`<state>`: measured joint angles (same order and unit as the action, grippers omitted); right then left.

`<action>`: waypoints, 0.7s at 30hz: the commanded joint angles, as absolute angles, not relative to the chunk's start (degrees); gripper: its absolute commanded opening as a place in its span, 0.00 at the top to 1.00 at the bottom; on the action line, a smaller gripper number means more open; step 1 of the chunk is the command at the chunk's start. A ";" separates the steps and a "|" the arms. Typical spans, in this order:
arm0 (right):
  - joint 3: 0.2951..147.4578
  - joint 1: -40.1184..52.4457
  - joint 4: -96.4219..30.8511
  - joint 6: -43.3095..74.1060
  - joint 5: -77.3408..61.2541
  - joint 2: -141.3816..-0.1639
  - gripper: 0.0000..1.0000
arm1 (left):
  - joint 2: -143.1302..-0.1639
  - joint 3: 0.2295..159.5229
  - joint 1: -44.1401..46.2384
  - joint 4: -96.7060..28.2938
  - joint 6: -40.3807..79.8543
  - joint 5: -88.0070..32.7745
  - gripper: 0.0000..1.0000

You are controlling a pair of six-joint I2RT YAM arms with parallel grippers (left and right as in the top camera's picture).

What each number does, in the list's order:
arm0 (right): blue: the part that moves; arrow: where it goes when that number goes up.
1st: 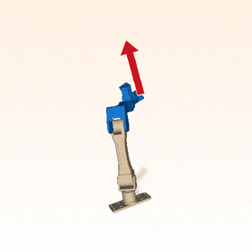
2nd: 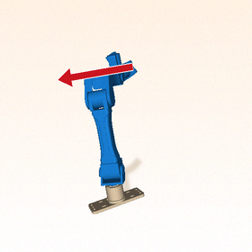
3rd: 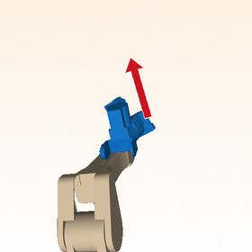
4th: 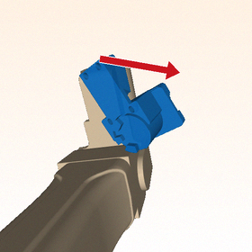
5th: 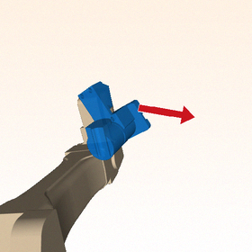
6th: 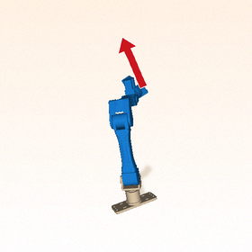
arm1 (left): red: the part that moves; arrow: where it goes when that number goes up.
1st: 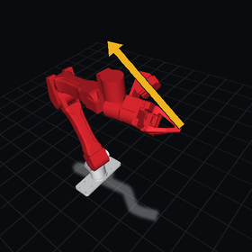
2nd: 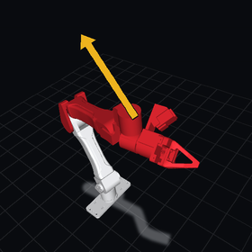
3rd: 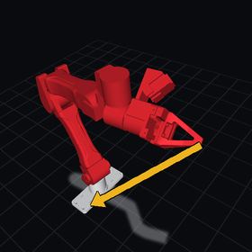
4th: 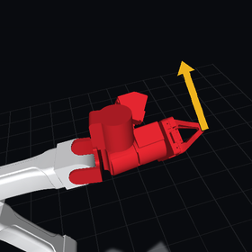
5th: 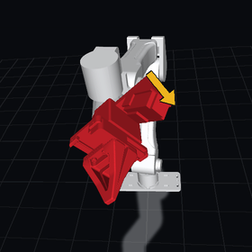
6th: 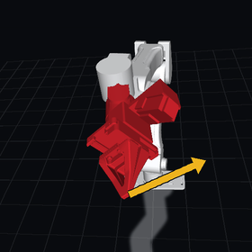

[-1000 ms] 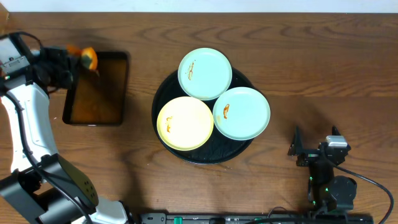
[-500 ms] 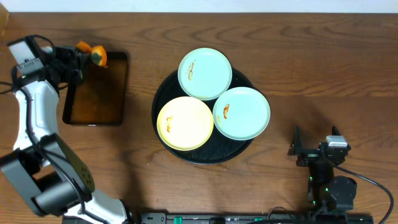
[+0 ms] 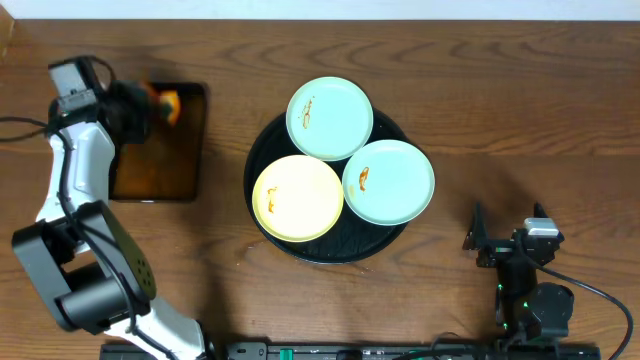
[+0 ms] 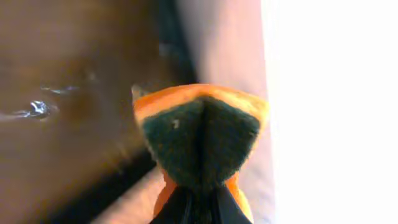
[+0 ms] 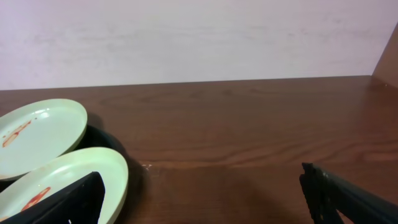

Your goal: Clean dirty plates on tray and stack at the side

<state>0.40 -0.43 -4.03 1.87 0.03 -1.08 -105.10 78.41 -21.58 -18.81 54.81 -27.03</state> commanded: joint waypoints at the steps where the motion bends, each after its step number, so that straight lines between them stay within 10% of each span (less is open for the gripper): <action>1: 0.32 -0.73 -4.27 1.21 0.58 -0.93 0.01 | -98.06 79.85 -21.39 -14.92 61.69 -37.78 0.92; 9: 0.32 -0.73 -4.27 1.21 0.58 -0.93 0.01 | -102.72 78.83 -16.53 -34.87 52.73 11.57 0.92; 21: 0.32 -0.73 -4.29 1.21 0.58 -0.93 0.01 | -78.89 82.26 -16.51 -29.93 47.92 -12.88 0.93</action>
<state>0.40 -0.45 -4.05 1.87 0.03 -1.08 -87.96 79.53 -16.64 -29.43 49.21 -9.45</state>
